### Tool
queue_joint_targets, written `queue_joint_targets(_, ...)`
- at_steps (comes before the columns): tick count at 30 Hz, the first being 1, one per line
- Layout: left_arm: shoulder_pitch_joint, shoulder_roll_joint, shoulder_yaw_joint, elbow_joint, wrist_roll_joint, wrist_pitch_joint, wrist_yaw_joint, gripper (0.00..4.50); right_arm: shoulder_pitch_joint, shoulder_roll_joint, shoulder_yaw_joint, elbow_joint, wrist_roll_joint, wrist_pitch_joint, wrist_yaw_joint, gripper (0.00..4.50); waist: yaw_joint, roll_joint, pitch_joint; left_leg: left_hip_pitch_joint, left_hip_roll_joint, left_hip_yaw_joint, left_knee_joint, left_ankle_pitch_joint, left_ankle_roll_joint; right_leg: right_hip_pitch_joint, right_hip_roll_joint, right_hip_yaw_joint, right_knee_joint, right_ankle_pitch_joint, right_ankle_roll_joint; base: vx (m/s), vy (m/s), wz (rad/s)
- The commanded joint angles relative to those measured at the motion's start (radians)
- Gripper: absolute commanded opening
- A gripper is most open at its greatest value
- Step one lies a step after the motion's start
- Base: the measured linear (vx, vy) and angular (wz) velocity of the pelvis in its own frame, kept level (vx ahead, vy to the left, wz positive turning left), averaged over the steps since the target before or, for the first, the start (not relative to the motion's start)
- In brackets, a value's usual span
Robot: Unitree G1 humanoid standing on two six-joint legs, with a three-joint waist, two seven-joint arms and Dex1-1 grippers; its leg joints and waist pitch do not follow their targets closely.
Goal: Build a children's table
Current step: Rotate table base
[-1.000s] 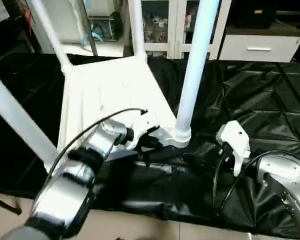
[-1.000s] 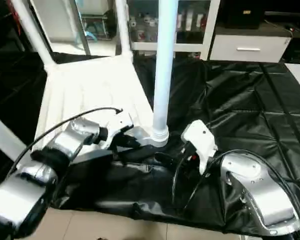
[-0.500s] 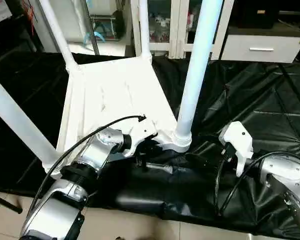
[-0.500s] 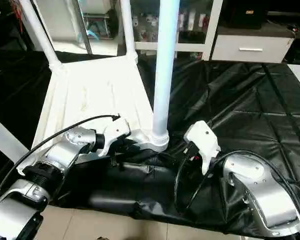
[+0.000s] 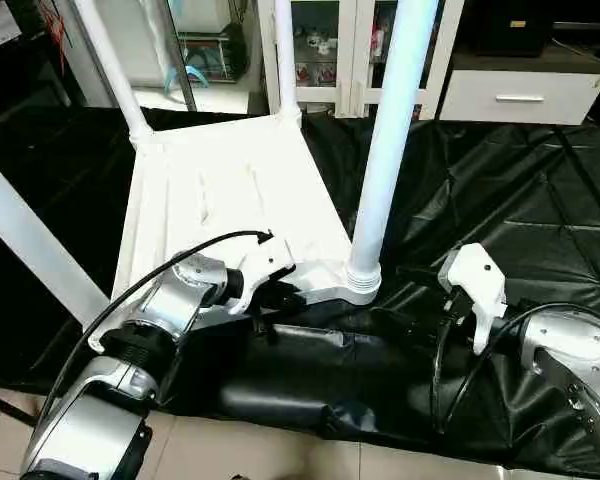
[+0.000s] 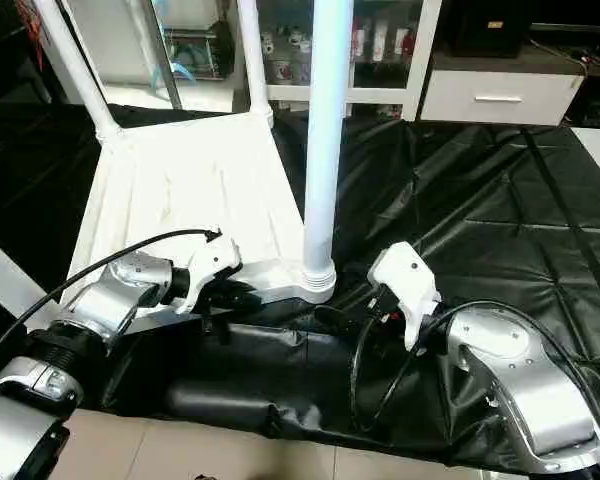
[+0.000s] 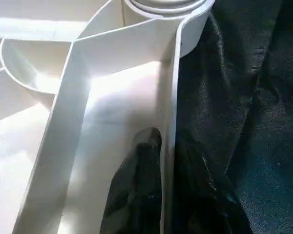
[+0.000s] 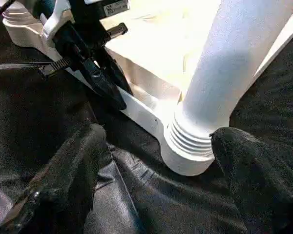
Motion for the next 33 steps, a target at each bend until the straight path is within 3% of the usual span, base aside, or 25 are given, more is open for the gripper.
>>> queue_joint_targets(1, 0.007, 0.007, -0.012, 0.035, 0.02, 0.002, 0.007, 0.56, -0.007, -0.001, -0.003, 0.002, -0.004, -0.013, -0.002, 3.8, 0.003, -0.012, -0.049, 0.014, 0.052, -0.019, -0.084, -0.141, 0.065, 0.042, -0.068, 0.036, -0.072, 0.072, -0.291, 0.0, 0.0, 0.0)
queue_joint_targets(16, -0.009, -0.062, -0.014, 0.088, 0.01, -0.031, 0.036, 0.56, -0.013, 0.009, 0.001, 0.006, -0.004, -0.015, 0.0, 3.8, 0.013, -0.01, -0.05, 0.017, 0.054, -0.012, -0.087, -0.172, 0.063, 0.035, -0.071, 0.036, -0.08, -0.003, -0.262, 0.0, 0.0, 0.0)
queue_joint_targets(21, -0.025, -0.075, 0.01, 0.092, -0.022, 0.01, 0.012, 0.73, -0.021, 0.012, 0.004, 0.013, -0.007, -0.017, 0.002, 3.8, 0.016, -0.01, -0.05, 0.015, 0.053, -0.011, -0.087, -0.161, 0.069, 0.034, -0.072, 0.035, -0.08, -0.002, -0.26, 0.0, 0.0, 0.0)
queue_joint_targets(33, -0.08, -0.091, 0.033, 0.156, -0.017, -0.04, 0.063, 0.84, -0.035, 0.007, 0.0, 0.024, -0.009, -0.023, 0.01, 3.8, 0.015, -0.011, -0.049, 0.013, 0.054, -0.011, -0.087, -0.16, 0.073, 0.034, -0.073, 0.034, -0.082, 0.0, -0.255, 0.0, 0.0, 0.0)
